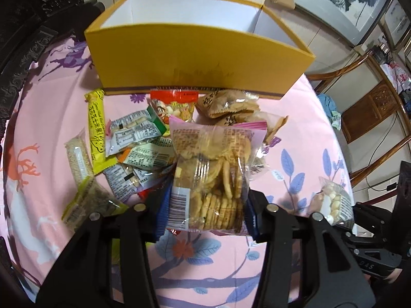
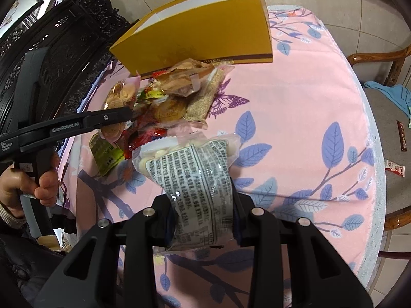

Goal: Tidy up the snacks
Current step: 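Drop the cracker bag and candy bag into the yellow box with both tools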

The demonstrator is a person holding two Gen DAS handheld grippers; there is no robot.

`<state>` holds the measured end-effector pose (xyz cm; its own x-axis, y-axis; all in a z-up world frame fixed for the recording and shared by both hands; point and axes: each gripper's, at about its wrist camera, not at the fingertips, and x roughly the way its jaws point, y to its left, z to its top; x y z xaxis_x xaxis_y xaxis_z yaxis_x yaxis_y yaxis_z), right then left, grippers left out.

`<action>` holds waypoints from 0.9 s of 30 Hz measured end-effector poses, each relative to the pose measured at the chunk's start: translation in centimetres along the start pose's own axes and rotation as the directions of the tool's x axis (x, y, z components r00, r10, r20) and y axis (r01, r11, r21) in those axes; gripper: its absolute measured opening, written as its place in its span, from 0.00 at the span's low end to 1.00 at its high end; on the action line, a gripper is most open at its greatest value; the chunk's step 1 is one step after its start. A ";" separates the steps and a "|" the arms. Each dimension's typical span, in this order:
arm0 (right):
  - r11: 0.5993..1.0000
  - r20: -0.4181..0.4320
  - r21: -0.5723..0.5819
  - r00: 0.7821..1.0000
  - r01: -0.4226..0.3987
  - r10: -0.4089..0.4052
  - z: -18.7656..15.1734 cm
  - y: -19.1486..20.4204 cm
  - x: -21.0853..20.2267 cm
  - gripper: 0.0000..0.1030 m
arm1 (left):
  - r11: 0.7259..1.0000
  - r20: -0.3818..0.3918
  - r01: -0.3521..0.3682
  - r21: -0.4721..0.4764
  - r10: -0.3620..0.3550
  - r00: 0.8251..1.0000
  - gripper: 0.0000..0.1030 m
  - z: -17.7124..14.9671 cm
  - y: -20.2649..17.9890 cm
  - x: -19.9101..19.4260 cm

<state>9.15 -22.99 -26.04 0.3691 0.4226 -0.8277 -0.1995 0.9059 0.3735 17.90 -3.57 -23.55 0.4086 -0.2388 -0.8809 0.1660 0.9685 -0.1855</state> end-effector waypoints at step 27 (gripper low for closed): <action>0.984 0.364 -0.178 0.929 -0.004 0.070 23.2 5.5 -7.3 0.34 | 0.999 0.398 0.044 0.009 -0.044 0.916 0.47 18.4 1.3 -11.9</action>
<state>26.42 -20.48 -8.19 0.6596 0.4655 -0.5901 -0.3593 0.8849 0.2964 29.77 -0.73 -5.31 0.7245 -0.2896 -0.6254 0.1922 0.9563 -0.2202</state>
